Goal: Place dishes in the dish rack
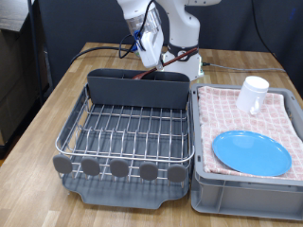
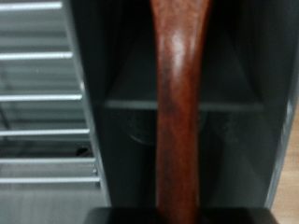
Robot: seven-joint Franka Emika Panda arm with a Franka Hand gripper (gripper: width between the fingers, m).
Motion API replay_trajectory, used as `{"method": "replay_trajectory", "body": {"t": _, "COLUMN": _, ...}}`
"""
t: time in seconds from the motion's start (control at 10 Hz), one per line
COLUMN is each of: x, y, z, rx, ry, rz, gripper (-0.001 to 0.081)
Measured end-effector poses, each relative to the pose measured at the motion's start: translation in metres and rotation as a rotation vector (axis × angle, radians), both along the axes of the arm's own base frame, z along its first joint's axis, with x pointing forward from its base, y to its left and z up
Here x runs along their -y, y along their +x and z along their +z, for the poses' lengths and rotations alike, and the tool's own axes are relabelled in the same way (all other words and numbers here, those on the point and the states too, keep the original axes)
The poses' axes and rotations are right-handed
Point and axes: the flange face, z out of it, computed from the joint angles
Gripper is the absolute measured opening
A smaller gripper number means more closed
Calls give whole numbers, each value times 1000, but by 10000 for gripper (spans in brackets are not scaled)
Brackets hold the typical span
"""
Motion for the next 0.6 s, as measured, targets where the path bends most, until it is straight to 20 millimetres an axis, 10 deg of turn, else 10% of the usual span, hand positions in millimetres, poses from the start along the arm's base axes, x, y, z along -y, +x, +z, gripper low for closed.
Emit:
{"method": "replay_trajectory", "body": {"t": 0.4, "x": 7, "y": 0, "z": -13, "rx": 0, "ry": -11, "rz": 0, "gripper": 91}}
{"method": "replay_trajectory", "body": {"t": 0.6, "x": 7, "y": 3, "z": -15, "rx": -1, "ry": -26, "rz": -4, "gripper": 219}}
